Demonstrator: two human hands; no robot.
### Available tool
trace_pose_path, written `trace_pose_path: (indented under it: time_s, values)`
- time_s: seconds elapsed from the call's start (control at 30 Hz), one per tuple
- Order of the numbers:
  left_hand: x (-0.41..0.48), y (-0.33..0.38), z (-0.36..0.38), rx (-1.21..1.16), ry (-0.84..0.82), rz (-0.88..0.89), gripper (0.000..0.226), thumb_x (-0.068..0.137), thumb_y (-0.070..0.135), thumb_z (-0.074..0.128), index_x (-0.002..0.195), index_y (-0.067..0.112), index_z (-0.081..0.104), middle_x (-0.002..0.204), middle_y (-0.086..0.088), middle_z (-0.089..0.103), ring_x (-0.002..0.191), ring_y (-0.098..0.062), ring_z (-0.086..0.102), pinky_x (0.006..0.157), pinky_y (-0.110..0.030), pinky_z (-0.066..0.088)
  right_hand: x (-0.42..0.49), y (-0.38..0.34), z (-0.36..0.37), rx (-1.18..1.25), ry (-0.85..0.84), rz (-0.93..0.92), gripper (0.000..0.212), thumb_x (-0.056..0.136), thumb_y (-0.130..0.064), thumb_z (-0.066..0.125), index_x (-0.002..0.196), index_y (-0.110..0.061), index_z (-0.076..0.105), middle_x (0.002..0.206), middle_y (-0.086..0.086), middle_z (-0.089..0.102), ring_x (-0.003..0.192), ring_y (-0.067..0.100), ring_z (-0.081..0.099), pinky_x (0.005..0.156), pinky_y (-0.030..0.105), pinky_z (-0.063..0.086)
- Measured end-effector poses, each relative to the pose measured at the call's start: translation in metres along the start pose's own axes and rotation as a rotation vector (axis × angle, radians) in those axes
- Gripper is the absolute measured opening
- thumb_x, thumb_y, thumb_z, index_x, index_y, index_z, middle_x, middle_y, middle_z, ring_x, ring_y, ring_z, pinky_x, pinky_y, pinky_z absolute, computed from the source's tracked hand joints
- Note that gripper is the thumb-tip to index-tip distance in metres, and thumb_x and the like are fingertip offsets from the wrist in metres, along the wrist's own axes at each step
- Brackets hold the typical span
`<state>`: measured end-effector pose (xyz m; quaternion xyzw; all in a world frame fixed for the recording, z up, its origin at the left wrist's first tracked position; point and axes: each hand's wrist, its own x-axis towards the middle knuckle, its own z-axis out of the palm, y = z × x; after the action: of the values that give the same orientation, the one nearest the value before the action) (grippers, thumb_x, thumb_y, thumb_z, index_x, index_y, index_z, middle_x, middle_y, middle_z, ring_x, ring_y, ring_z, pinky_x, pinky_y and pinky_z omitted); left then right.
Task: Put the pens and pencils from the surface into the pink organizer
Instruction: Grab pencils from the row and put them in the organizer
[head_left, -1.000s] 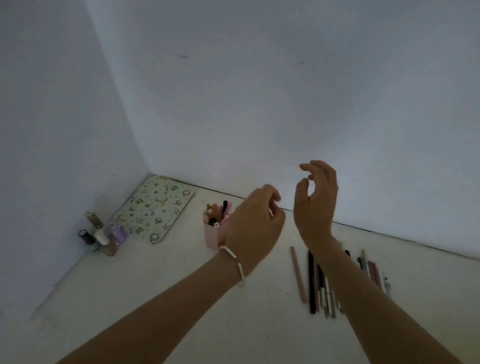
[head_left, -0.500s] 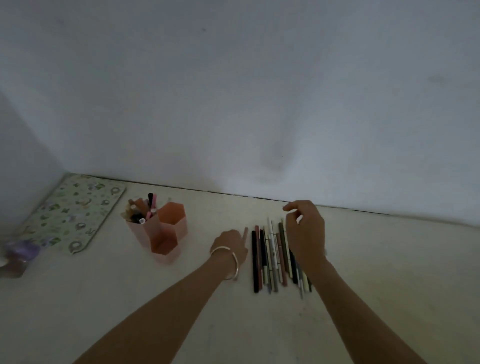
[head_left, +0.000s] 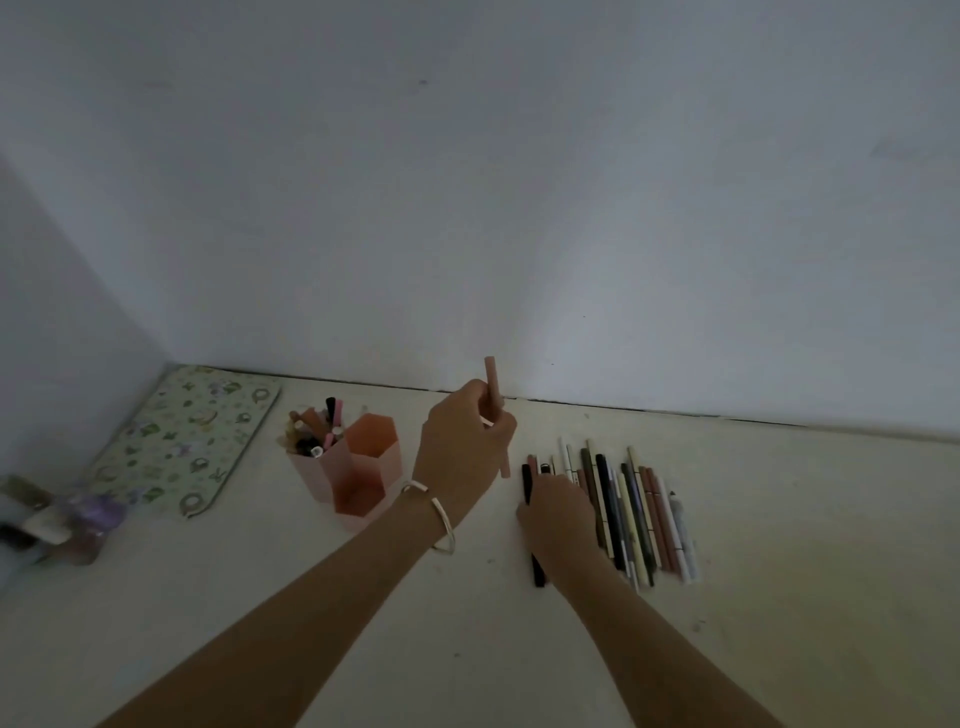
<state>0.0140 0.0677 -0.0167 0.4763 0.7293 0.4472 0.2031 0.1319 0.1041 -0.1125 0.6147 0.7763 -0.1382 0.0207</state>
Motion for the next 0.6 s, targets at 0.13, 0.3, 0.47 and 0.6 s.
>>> trace_pose_path:
  time_s: [0.13, 0.3, 0.47, 0.6]
  values:
    - [-0.006, 0.011, -0.012, -0.067, 0.040, -0.005, 0.012, 0.091, 0.024, 0.056, 0.081, 0.019, 0.059, 0.073, 0.009, 0.063, 0.059, -0.011, 0.064, 0.056, -0.025, 0.054, 0.001, 0.003, -0.004, 0.042, 0.020, -0.007, 0.021, 0.085, -0.019, 0.054, 0.066, -0.019, 0.046, 0.061, -0.006, 0.048, 0.056, 0.010, 0.050, 0.055, 0.023, 0.047]
    - [-0.003, 0.025, -0.056, -0.166, 0.126, 0.051, 0.024, 0.094, 0.026, 0.054, 0.084, 0.007, 0.065, 0.075, -0.006, 0.067, 0.070, -0.022, 0.067, 0.067, -0.043, 0.059, 0.008, -0.015, -0.038, 0.372, 0.103, 0.003, 0.030, 0.084, -0.025, 0.059, 0.059, -0.014, 0.046, 0.051, -0.004, 0.047, 0.041, 0.010, 0.042, 0.042, 0.020, 0.035]
    - [0.007, -0.003, -0.134, -0.122, 0.378, 0.116, 0.038, 0.093, 0.015, 0.058, 0.128, 0.023, 0.046, 0.087, 0.001, 0.066, 0.067, -0.007, 0.068, 0.058, -0.021, 0.058, 0.010, -0.072, -0.108, 0.873, 0.243, -0.145, 0.014, 0.088, -0.018, 0.057, 0.078, -0.009, 0.056, 0.063, 0.003, 0.060, 0.045, 0.002, 0.052, 0.040, 0.010, 0.036]
    - [0.003, -0.041, -0.163, 0.045, 0.463, 0.120, 0.049, 0.093, 0.015, 0.058, 0.135, 0.030, 0.036, 0.090, 0.007, 0.062, 0.071, -0.003, 0.067, 0.060, -0.021, 0.058, -0.005, -0.110, -0.129, 1.171, 0.337, -0.315, 0.031, 0.090, -0.014, 0.055, 0.120, -0.020, 0.049, 0.067, 0.006, 0.062, 0.058, 0.010, 0.059, 0.056, 0.021, 0.050]
